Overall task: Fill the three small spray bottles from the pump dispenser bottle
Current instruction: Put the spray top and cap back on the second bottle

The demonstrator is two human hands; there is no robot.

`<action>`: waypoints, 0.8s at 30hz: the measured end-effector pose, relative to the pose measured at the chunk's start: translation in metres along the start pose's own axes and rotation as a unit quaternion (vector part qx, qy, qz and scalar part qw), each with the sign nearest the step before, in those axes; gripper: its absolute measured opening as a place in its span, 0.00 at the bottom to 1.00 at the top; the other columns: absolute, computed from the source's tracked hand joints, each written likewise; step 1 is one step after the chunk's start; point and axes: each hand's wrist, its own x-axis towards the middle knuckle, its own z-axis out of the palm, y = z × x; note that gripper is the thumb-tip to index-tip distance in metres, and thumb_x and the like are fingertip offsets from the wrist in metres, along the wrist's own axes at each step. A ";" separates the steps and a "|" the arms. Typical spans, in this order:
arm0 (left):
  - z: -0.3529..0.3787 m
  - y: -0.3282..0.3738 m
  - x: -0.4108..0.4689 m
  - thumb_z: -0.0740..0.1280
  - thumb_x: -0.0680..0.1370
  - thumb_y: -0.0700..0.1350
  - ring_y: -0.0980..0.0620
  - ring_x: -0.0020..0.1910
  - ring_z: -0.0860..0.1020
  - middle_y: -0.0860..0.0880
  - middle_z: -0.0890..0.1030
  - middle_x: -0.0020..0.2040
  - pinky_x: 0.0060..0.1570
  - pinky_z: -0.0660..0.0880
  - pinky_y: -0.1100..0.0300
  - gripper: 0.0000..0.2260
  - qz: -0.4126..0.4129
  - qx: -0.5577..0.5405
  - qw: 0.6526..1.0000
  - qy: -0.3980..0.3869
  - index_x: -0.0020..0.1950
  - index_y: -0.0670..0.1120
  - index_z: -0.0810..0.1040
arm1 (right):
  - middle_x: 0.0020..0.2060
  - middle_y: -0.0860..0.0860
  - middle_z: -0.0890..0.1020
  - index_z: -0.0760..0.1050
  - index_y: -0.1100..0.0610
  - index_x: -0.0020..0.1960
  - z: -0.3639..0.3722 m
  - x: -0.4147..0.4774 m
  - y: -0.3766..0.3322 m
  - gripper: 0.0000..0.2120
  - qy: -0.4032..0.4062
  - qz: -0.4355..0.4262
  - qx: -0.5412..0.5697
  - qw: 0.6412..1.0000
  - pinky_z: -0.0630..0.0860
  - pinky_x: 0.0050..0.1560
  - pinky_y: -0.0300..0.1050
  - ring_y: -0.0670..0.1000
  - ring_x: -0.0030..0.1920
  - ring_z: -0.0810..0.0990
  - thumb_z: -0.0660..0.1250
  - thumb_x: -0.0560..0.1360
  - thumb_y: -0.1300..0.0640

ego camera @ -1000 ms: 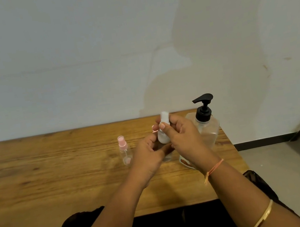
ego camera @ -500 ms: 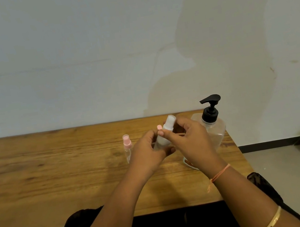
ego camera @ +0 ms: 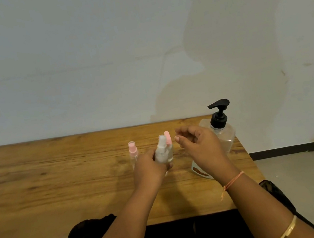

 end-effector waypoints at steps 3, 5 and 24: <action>0.009 -0.003 0.003 0.73 0.72 0.43 0.52 0.41 0.74 0.55 0.74 0.39 0.36 0.67 0.60 0.09 -0.015 0.027 0.999 0.035 0.46 0.50 0.74 | 0.51 0.47 0.81 0.76 0.57 0.61 -0.001 0.001 0.001 0.13 0.003 0.006 -0.045 0.999 0.74 0.51 0.34 0.41 0.47 0.77 0.65 0.76 0.61; 0.013 -0.005 0.007 0.71 0.73 0.42 0.51 0.40 0.73 0.53 0.74 0.39 0.33 0.64 0.60 0.07 -0.016 0.036 0.998 0.058 0.46 0.48 0.74 | 0.54 0.51 0.81 0.76 0.58 0.62 0.000 0.000 0.003 0.13 -0.009 0.015 -0.088 0.996 0.73 0.53 0.37 0.45 0.52 0.77 0.63 0.77 0.61; 0.035 -0.014 0.048 0.64 0.76 0.36 0.44 0.49 0.76 0.43 0.79 0.50 0.42 0.68 0.57 0.08 -0.031 0.034 0.992 0.116 0.54 0.42 0.73 | 0.55 0.54 0.80 0.75 0.58 0.62 0.016 -0.003 0.013 0.14 -0.141 0.051 -0.261 0.954 0.75 0.56 0.45 0.52 0.54 0.78 0.60 0.78 0.63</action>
